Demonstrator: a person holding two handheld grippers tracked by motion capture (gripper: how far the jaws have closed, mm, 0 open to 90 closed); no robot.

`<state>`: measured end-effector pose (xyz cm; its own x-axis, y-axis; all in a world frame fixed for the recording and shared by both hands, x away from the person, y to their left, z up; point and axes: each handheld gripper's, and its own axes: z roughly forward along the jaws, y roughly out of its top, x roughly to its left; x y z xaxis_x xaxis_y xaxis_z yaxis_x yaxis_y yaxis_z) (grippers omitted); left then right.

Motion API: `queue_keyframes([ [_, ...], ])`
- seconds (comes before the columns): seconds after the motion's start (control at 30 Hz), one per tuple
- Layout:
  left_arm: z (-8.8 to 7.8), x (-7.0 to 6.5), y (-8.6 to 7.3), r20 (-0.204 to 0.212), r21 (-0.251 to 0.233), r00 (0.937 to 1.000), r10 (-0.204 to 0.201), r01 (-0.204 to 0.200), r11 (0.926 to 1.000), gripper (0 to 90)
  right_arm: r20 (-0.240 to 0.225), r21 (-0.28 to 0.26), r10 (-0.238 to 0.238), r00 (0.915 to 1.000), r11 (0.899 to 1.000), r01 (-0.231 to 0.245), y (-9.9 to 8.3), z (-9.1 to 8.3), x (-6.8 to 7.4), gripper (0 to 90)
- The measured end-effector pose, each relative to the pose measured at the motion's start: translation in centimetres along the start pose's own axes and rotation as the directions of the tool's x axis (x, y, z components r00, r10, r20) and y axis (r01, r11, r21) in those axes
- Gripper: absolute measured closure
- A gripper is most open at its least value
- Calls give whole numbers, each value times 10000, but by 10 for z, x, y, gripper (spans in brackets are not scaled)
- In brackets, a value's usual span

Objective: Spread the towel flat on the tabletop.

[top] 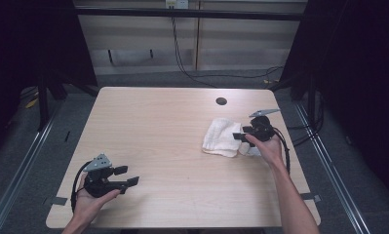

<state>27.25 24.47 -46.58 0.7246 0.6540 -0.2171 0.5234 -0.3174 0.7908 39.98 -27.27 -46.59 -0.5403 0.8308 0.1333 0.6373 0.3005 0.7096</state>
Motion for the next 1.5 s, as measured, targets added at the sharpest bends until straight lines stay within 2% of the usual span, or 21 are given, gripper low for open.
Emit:
queue_keyframes([
  [0.13, 1, 0, 0, -11, 24, 10000, -9, 9, 10000, 337, 99, 414, 125, 9999, 9991, -129, -6, 15, -5, 349],
  [0.23, 2, -1, 0, 19, 95, 10000, 6, -6, 10000, 336, 220, 644, 117, 9997, 9978, -130, -8, 21, -5, 355],
  [0.27, 2, 0, 0, 27, 116, 10000, 13, -13, 9999, 334, 106, 927, 179, 9998, 9955, -188, -12, 27, -4, 429],
  [0.33, 2, 0, 1, 41, 122, 10000, 9, -9, 9999, 333, -3, 970, 153, 9999, 9952, -152, -13, 30, -3, 438],
  [0.37, 2, 0, 0, 24, 128, 10000, 2, -2, 9999, 331, -110, 785, 264, 9996, 9966, -254, -15, 31, 0, 511],
  [0.4, 2, 0, 0, 15, 128, 10000, -19, 19, 9999, 331, -110, 785, 264, 9996, 9966, -254, -15, 31, 0, 511],
  [0.5, 3, -1, 0, -52, 187, 10000, -2, 3, 9998, 327, -566, 981, 368, 9977, 9947, -312, -16, 29, 2, 700],
  [0.6, 3, -1, 0, -39, 208, 10000, 63, -62, 9998, 326, -577, 887, 440, 9974, 9953, -388, -19, 28, 5, 758],
  [0.7, 4, -1, 1, -40, 209, 10000, 23, -22, 9998, 325, -867, 623, 734, 9935, 9957, -681, -24, 28, 6, 790],
  [0.83, 5, 0, 1, -75, 251, 10000, 16, -14, 9997, 325, -1023, 498, 756, 9919, 9962, -708, -27, 28, 10, 796],
  [0.97, 5, 0, 1, -123, 277, 9999, 11, -8, 9996, 326, -1261, 273, 702, 9895, 9974, -672, -32, 29, 22, 797],
  [1.13, 4, 0, 0, -147, 244, 9999, -3, 7, 9997, 327, -1350, 327, 522, 9895, 9983, -482, -32, 30, 36, 803],
  [1.27, 6, 0, 2, -415, 232, 9991, -70, 80, 9997, 361, -1685, 371, 580, 9840, 9979, -524, -33, 31, 48, 811],
  [1.3, 7, 0, 2, -406, 230, 9991, -116, 126, 9997, 380, -1681, 442, 552, 9842, 9978, -484, -32, 31, 55, 813],
  [1.37, 10, 0, 3, -469, 302, 9988, -104, 118, 9995, 384, -1786, 475, 604, 9821, 9975, -527, -32, 31, 57, 815],
  [1.4, 11, -1, 3, -453, 294, 9989, -82, 95, 9995, 391, -1980, 452, 596, 9784, 9976, -516, -32, 32, 60, 815],
  [1.5, 15, -5, 4, -437, 444, 9990, 85, -66, 9990, 408, -2068, 539, 501, 9771, 9978, -398, -33, 31, 70, 816],
])
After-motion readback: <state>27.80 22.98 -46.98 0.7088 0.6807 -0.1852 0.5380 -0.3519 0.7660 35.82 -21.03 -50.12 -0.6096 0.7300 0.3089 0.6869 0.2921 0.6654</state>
